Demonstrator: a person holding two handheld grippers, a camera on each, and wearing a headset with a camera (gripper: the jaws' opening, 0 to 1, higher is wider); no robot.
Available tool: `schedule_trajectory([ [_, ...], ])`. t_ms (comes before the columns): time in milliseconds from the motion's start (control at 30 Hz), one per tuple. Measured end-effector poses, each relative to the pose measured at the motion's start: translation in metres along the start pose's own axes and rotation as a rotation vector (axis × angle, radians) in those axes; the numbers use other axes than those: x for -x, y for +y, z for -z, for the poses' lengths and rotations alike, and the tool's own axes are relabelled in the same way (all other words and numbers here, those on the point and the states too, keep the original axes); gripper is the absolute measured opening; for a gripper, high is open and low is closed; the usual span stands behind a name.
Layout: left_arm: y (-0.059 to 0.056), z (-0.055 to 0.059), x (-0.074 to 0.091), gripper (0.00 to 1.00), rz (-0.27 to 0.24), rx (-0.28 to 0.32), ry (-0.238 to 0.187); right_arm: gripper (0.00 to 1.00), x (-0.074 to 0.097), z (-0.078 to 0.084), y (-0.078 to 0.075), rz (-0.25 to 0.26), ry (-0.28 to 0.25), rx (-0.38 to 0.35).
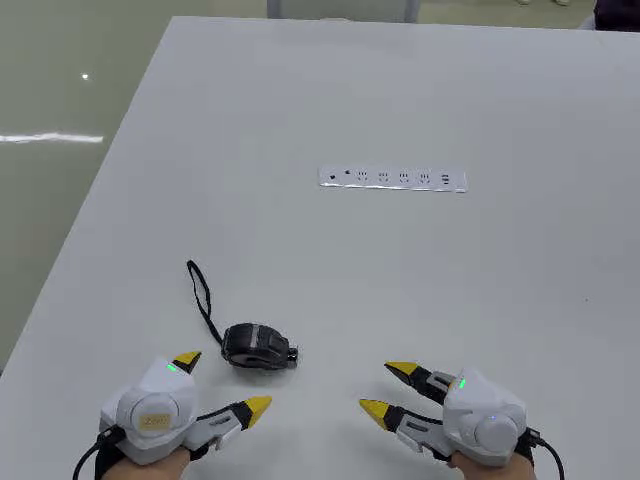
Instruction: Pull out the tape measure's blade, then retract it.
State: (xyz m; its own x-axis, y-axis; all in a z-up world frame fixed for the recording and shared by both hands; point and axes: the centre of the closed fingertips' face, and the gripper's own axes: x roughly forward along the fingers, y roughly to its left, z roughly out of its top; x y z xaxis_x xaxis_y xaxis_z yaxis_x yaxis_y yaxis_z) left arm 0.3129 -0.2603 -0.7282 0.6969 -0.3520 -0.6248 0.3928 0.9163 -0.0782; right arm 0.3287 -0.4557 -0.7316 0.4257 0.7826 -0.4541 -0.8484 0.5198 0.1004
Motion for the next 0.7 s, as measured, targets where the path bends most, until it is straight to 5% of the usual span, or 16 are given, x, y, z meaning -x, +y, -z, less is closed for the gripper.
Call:
schedule_trajectory([
  [700, 0.006, 0.019, 0.034, 0.71, 0.083, 0.006, 0.031, 0.42, 0.033, -0.001, 0.002, 0.045, 0.008, -0.012],
])
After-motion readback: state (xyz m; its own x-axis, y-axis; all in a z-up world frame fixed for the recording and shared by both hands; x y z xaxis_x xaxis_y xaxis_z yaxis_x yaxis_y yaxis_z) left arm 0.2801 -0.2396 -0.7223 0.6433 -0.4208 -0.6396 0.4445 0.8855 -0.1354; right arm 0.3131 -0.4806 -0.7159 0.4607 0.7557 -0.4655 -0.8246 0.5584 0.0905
